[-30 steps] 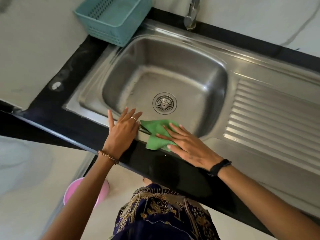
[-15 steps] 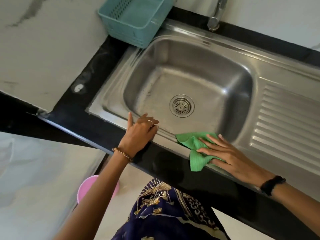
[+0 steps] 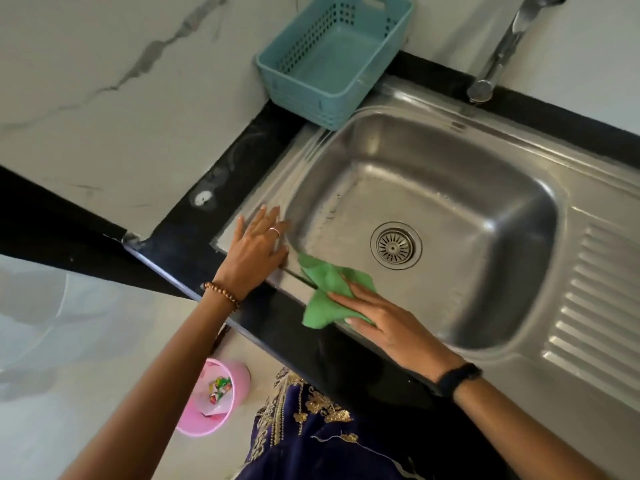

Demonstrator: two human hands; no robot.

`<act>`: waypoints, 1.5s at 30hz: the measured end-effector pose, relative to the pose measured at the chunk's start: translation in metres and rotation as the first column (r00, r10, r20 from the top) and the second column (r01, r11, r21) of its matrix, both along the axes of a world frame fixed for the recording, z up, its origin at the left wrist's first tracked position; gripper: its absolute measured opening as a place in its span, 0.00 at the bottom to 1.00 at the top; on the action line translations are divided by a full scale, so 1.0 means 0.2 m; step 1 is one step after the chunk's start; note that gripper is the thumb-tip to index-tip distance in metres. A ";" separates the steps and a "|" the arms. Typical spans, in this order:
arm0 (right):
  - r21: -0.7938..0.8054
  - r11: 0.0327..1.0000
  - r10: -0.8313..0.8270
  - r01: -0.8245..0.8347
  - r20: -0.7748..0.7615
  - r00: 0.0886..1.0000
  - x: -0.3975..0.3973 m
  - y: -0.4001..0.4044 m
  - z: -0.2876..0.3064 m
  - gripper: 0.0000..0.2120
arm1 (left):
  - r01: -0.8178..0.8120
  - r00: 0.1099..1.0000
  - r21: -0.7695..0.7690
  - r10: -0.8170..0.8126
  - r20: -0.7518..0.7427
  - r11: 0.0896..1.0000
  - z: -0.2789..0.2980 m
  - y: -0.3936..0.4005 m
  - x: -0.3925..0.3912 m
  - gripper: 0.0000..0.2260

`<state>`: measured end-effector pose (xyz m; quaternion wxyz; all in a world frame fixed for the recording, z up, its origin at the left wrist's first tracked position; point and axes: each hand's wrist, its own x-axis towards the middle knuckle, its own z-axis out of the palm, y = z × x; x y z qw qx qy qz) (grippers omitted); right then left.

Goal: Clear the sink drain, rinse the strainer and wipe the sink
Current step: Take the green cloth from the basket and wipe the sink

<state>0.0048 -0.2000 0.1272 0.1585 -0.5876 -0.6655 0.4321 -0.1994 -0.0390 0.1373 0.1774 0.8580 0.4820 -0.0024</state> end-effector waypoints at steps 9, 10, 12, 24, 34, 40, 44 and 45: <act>-0.095 0.987 -0.129 0.132 0.040 0.991 0.07 -0.13 0.02 0.23 | 0.149 0.976 0.143 -0.168 0.138 0.979 0.01 0.15 -0.07 0.17; -0.103 0.986 -0.128 0.131 0.037 0.991 0.01 -0.07 0.03 0.22 | 0.153 0.970 0.145 -0.176 0.169 0.978 0.01 0.17 -0.09 0.17; -0.081 0.989 -0.123 0.125 0.032 0.992 -0.11 0.08 0.03 0.20 | 0.121 0.958 0.061 -0.132 0.253 0.991 0.01 0.21 -0.12 0.16; 0.218 0.950 -0.254 0.225 0.118 0.960 -0.61 0.57 0.04 0.19 | 0.172 0.886 -0.069 -0.123 0.447 0.983 0.02 0.38 -0.16 0.17; 0.195 0.914 -0.378 0.356 0.091 0.921 -0.65 0.76 -0.01 0.23 | 0.217 0.866 0.382 -0.358 0.350 0.898 0.16 0.65 0.30 0.24; 0.182 0.790 -0.591 0.585 -0.025 0.806 -0.47 1.06 -0.04 0.12 | 0.265 0.949 0.526 -0.316 0.008 0.808 0.16 0.82 0.61 0.33; 0.236 0.730 -0.642 0.642 -0.085 0.762 -0.32 1.22 -0.05 0.10 | 0.160 0.954 0.578 -0.276 0.118 0.800 0.18 0.89 0.67 0.26; 0.248 0.734 -0.636 0.632 -0.074 0.768 -0.28 1.24 -0.06 0.09 | 0.129 0.946 0.581 -0.275 0.170 0.804 0.19 0.89 0.67 0.25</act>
